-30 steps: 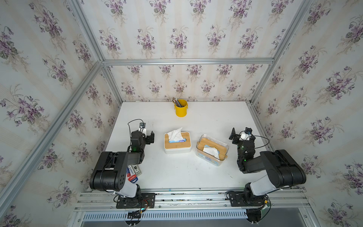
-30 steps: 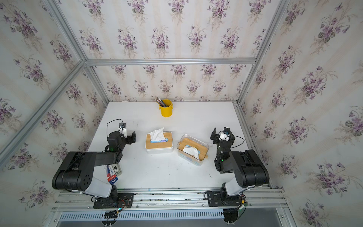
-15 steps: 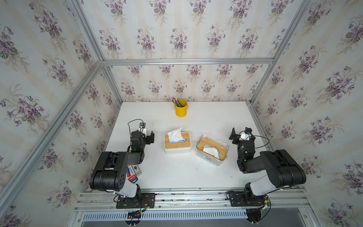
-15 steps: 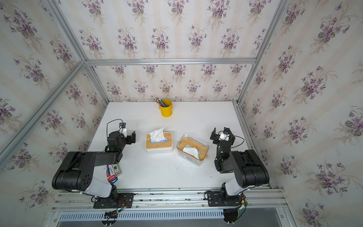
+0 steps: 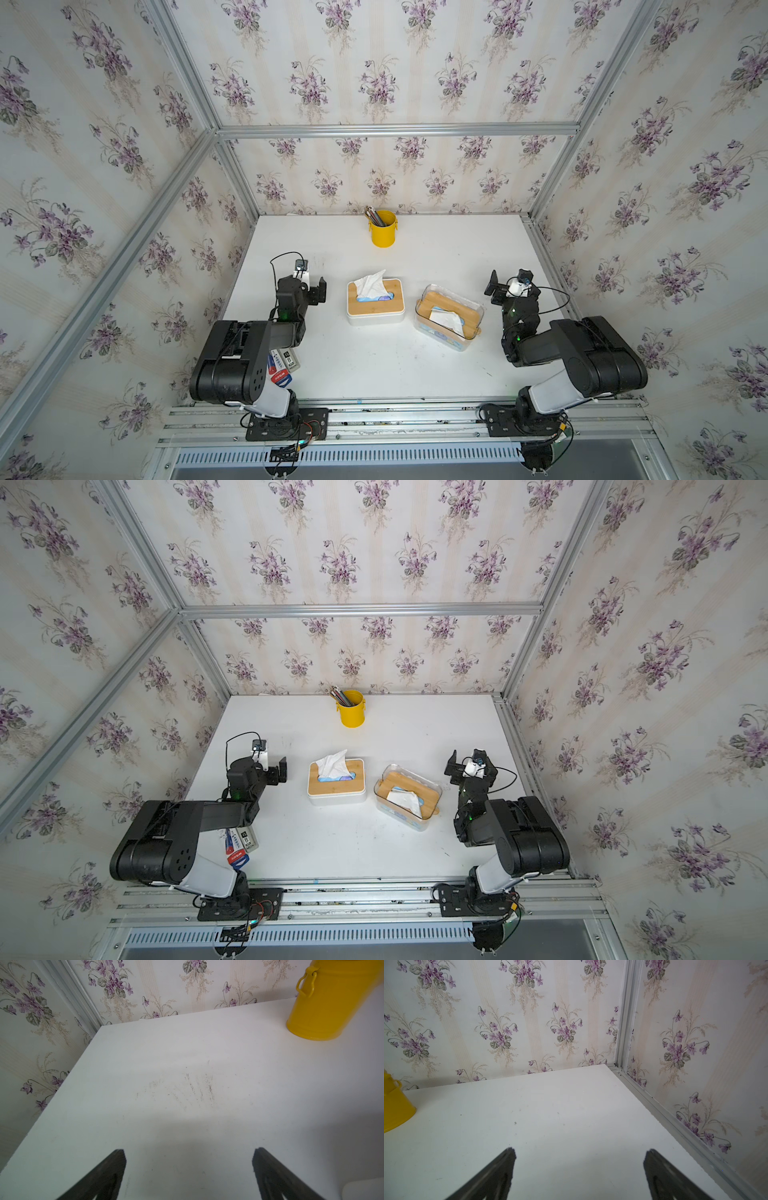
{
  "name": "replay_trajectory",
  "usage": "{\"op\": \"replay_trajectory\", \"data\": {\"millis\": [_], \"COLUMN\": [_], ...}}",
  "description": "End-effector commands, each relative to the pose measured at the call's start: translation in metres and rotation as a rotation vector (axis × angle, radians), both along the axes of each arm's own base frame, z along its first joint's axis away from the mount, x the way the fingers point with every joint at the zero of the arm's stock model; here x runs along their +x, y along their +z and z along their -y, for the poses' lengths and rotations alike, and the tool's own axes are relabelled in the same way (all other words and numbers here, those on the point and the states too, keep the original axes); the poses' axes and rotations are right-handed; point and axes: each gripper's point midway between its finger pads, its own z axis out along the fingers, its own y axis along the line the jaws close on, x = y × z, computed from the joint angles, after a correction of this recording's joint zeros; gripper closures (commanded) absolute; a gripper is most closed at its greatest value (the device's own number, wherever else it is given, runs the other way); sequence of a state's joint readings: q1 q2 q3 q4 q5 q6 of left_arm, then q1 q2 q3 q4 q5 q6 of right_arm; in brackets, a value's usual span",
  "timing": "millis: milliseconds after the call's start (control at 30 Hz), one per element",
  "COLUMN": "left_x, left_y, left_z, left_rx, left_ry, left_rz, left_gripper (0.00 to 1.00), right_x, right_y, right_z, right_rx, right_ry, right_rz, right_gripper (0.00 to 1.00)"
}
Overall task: Put the tissue paper into the tissue box
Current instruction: Reset both arms
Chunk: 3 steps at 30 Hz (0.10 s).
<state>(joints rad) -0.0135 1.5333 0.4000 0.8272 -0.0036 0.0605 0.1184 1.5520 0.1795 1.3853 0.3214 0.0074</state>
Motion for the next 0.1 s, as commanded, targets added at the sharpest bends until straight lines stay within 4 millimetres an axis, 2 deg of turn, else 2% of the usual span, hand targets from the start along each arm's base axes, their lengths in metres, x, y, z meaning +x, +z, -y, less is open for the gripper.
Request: {"op": "replay_trajectory", "data": {"millis": [0,67], "left_x": [0.0034,0.0029], "left_y": [0.0074,0.0069], "left_z": [0.0008,0.0008], "left_rx": [0.006,0.006], "left_ry": [-0.007,-0.007], "left_rz": [0.032,0.03], "left_gripper": [0.01,0.01], "right_x": [0.0014,0.0014], "right_y": [0.0029,0.0026], "right_z": [-0.001,-0.0012], "right_rx": [0.0,0.0], "right_ry": [0.004,0.005], "right_rz": [0.011,0.009], "right_gripper": [0.0,0.0]}}
